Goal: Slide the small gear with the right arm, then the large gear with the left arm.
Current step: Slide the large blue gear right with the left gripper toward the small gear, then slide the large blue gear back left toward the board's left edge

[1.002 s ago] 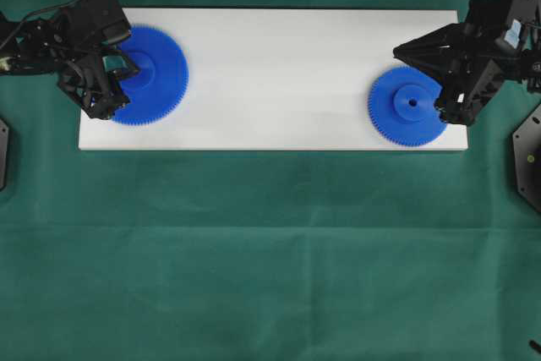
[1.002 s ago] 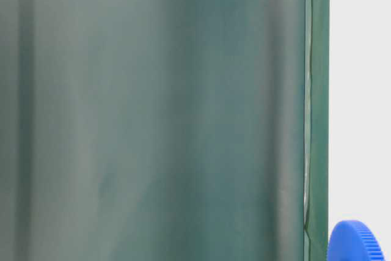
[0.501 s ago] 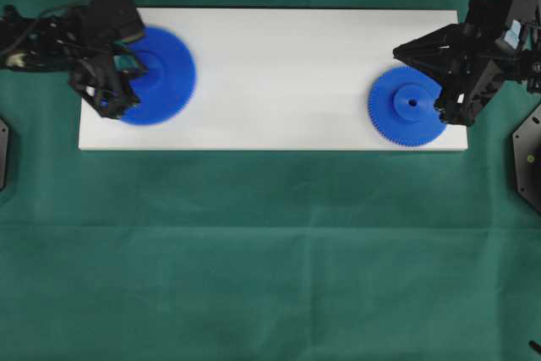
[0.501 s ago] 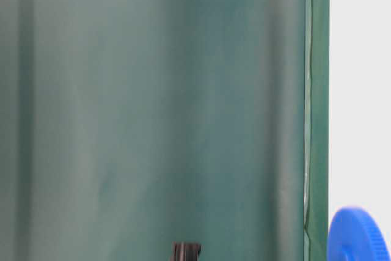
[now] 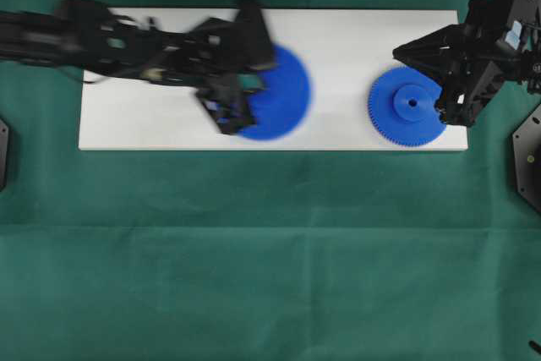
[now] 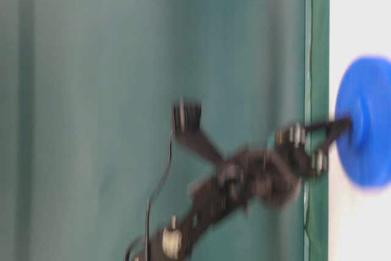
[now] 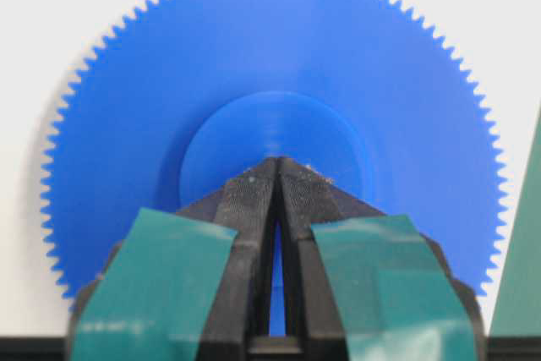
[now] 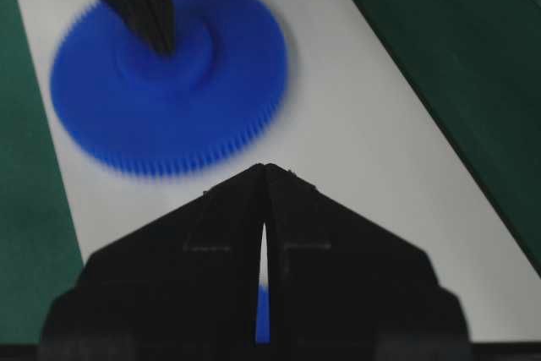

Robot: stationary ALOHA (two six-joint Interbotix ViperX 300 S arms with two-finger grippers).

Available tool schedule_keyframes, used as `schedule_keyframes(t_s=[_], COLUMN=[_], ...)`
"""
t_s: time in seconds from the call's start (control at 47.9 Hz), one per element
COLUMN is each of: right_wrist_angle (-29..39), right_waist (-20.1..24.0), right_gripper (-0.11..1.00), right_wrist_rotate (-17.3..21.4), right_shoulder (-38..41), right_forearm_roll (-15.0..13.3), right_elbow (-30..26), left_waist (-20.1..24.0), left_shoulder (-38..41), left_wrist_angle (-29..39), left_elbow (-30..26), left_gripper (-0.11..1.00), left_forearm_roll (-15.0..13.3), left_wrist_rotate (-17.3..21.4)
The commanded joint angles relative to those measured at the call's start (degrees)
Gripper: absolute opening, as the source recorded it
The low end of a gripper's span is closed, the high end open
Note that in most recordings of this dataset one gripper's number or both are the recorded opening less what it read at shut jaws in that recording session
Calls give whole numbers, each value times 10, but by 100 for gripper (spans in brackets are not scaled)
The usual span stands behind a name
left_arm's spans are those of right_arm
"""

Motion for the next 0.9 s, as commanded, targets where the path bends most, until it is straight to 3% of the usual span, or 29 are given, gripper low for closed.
schedule_keyframes(t_s=[0.0,0.146,0.313,0.564,0.877], right_wrist_angle=[-15,-28,-32,-32,-32], right_waist=[1,3,3,3,3], right_gripper=[51,50,51,51,50], right_wrist_rotate=[0,0,0,-3,0], right_shoulder=[-3,-4,-6,-16,-24], right_forearm_roll=[-1,-1,-1,-1,-2], right_elbow=[-4,4,11,11,14], left_waist=[-9,-18,-26,-32,-24], left_shoulder=[41,85,101,105,93], left_wrist_angle=[22,76,91,91,93], left_elbow=[-76,-159,-195,-204,-171], left_gripper=[0,0,0,0,0], left_forearm_roll=[0,1,1,1,1], left_wrist_rotate=[6,27,32,32,31])
